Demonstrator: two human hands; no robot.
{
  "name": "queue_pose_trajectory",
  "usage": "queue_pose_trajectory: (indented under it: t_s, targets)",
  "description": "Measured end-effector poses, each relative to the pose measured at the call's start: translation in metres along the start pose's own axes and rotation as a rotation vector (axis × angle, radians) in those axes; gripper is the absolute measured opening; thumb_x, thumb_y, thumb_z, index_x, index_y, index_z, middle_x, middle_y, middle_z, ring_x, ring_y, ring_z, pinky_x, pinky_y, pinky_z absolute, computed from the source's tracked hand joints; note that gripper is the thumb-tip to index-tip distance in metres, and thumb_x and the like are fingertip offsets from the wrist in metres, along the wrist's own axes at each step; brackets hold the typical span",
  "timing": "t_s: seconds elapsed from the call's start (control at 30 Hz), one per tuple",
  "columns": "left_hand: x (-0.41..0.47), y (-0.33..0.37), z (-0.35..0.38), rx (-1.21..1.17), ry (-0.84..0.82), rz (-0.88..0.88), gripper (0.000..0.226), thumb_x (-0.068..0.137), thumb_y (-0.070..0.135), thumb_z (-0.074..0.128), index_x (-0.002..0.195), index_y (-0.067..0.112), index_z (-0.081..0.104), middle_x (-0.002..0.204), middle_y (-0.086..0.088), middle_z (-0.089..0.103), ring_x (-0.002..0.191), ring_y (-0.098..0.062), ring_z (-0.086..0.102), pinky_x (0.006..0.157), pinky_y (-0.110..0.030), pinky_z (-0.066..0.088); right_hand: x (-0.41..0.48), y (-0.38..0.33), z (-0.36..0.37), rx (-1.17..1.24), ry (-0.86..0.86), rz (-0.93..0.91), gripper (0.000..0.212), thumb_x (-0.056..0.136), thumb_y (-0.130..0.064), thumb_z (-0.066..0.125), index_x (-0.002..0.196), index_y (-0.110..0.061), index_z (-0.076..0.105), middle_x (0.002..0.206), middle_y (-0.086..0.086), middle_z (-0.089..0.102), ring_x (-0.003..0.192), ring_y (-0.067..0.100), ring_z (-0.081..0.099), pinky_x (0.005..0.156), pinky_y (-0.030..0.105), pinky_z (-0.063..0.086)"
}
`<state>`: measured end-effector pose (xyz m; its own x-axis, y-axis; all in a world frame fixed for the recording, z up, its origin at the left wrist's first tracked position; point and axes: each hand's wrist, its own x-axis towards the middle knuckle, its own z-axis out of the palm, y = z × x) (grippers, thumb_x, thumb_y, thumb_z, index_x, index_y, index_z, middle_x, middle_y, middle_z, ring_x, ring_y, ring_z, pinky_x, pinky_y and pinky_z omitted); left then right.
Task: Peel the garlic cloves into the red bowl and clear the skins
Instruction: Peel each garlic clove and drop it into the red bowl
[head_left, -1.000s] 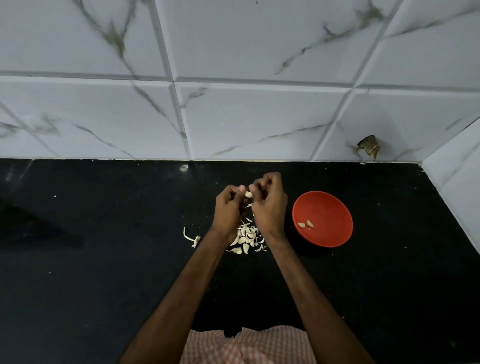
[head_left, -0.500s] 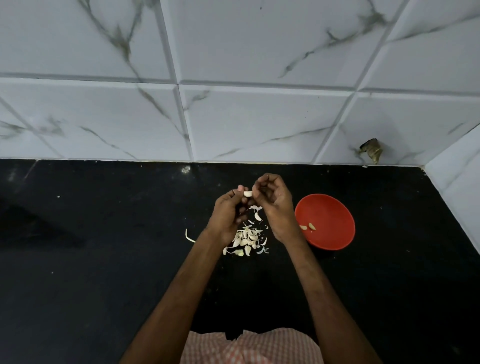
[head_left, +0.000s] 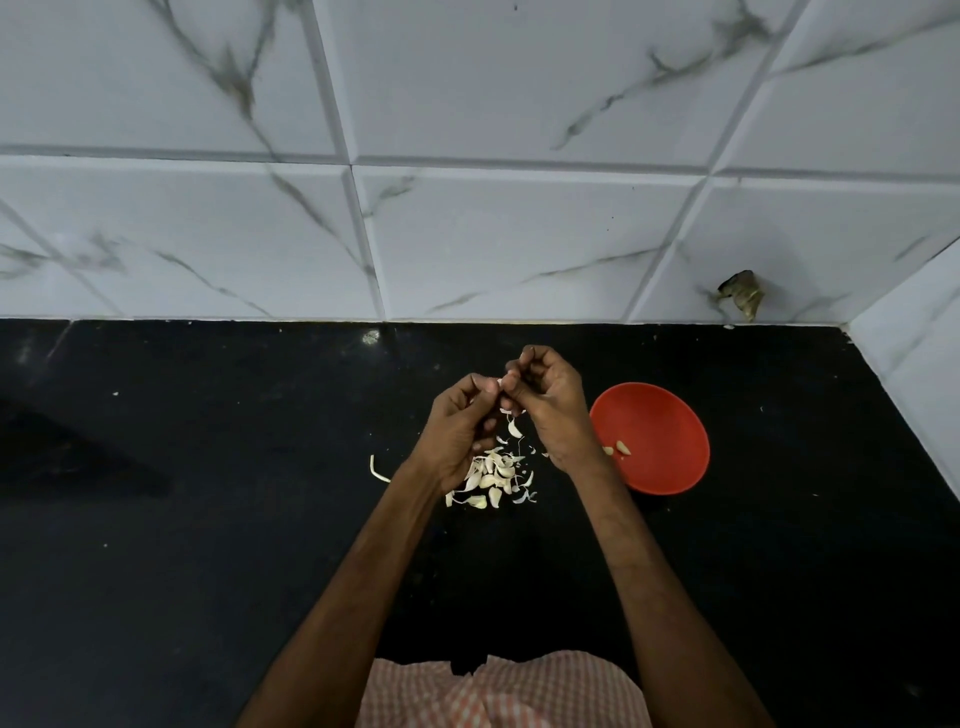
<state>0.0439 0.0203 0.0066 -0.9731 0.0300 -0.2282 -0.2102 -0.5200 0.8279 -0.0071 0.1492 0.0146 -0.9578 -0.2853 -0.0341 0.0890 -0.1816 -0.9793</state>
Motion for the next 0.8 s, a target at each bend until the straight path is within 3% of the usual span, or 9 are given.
queue_pose_trajectory:
  t_s: [0.1,0.27,0.47,0.6,0.73,0.8]
  targets:
    - [0.000,-0.003,-0.001,0.016,0.022,0.056,0.014,0.094,0.026,0.057,0.086,0.016,0.053,0.072,0.004,0.060,0.052,-0.002,0.043,0.037,-0.012,0.028,-0.002,0.004,0.007,0.016,0.035,0.007,0.023,0.091,0.009,0.064,0.096,-0.011,0.054,0.087,0.004,0.062,0.062,0.010,0.060,0.056,0.020,0.050]
    - [0.000,-0.010,0.003,0.031,0.109,0.131,0.019,0.093,0.030,0.059,0.083,0.015,0.051,0.072,0.005,0.058,0.051,-0.003,0.044,0.038,-0.014,0.027,-0.003,0.009,0.017,-0.020,0.153,-0.004,0.024,0.088,0.007,0.068,0.096,-0.012,0.054,0.090,0.007,0.062,0.074,0.019,0.060,0.074,0.037,0.054]
    - [0.001,-0.015,0.009,0.025,0.170,0.203,0.019,0.095,0.027,0.057,0.084,0.013,0.050,0.071,0.003,0.060,0.054,-0.004,0.047,0.040,-0.016,0.033,-0.006,0.007,0.026,-0.098,0.223,-0.083,0.027,0.088,0.006,0.069,0.092,-0.016,0.054,0.084,-0.001,0.062,0.070,0.010,0.062,0.069,0.029,0.055]
    - [0.002,-0.016,0.010,0.006,0.179,0.221,0.019,0.095,0.028,0.058,0.084,0.013,0.052,0.073,0.000,0.061,0.057,-0.006,0.052,0.044,-0.018,0.038,-0.004,0.004,0.027,-0.168,0.165,-0.042,0.023,0.093,0.001,0.064,0.096,-0.020,0.053,0.094,0.002,0.062,0.074,0.001,0.063,0.069,0.022,0.055]
    - [0.002,-0.017,0.013,-0.009,0.208,0.239,0.018,0.093,0.025,0.059,0.085,0.011,0.053,0.082,-0.011,0.061,0.065,-0.013,0.055,0.048,-0.020,0.044,-0.003,0.004,0.027,-0.243,0.125,0.006,0.020,0.100,-0.006,0.056,0.100,-0.026,0.053,0.098,0.000,0.061,0.085,0.002,0.062,0.077,0.025,0.056]
    - [0.002,-0.017,0.012,-0.015,0.209,0.237,0.016,0.096,0.020,0.058,0.086,0.010,0.053,0.082,-0.010,0.062,0.067,-0.013,0.057,0.052,-0.022,0.048,-0.003,0.003,0.027,-0.214,0.083,0.027,0.019,0.102,-0.009,0.054,0.103,-0.028,0.054,0.099,-0.002,0.060,0.078,-0.001,0.062,0.066,0.022,0.054]
